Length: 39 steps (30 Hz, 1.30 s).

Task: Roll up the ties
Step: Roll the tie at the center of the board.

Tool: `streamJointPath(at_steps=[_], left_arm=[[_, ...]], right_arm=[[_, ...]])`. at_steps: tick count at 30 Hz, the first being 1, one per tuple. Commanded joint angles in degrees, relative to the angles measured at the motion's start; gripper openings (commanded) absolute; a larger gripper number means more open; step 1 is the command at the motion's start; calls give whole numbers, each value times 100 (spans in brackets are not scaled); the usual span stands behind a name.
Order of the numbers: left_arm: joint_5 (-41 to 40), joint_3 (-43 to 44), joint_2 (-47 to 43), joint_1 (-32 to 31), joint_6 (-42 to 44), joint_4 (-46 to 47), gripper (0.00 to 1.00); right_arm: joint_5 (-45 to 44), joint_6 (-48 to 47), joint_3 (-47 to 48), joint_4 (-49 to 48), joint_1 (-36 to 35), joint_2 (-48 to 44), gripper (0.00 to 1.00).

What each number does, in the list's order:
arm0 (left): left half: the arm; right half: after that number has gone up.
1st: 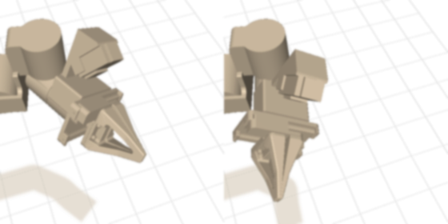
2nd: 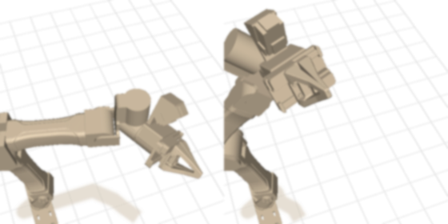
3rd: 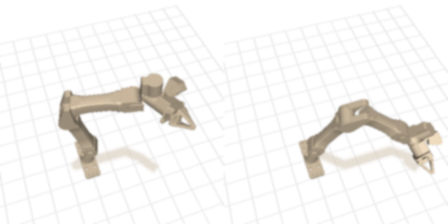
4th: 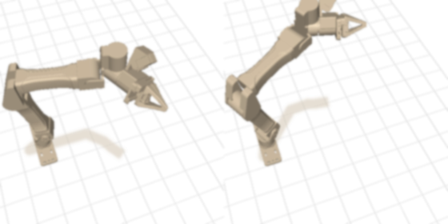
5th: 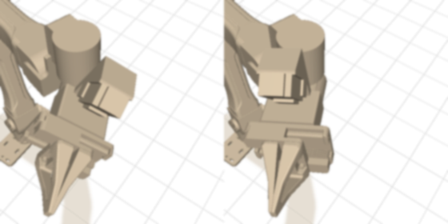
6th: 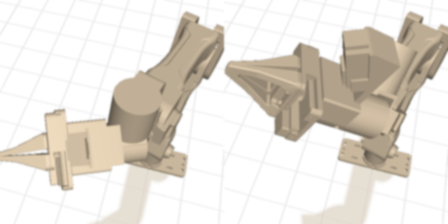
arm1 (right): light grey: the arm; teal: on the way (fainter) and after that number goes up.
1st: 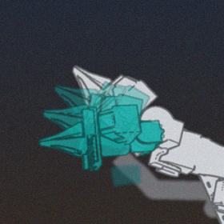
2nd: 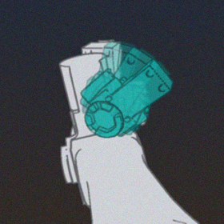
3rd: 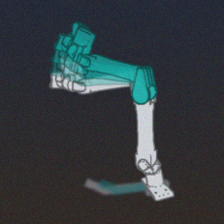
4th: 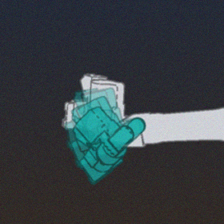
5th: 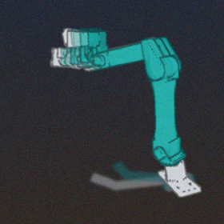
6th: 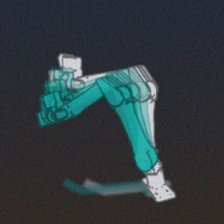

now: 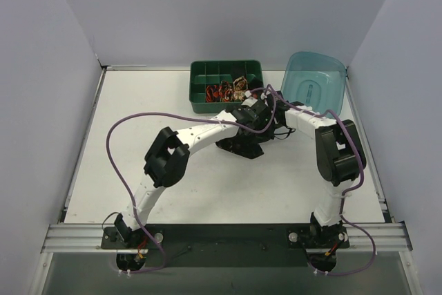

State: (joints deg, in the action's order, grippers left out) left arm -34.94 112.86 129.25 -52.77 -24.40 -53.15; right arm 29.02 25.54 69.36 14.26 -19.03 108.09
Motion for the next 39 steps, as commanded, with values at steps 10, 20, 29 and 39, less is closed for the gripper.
streamJointPath(at_steps=[10,20,29,39], left_arm=[[628,-387,-365,-453,217,918,77],[805,-1029,-699,-497,85,1553,78],[865,-1196,-840,-234,67,1684,77],[971,-1424,-910,-84,50,1851,77]], right_arm=[[175,83,-133,-11,74,-438,0],[428,153,-458,-415,171,-754,0],[526,188,-854,-907,163,-1606,0],[395,206,-1100,-1075,180,-2249,0]])
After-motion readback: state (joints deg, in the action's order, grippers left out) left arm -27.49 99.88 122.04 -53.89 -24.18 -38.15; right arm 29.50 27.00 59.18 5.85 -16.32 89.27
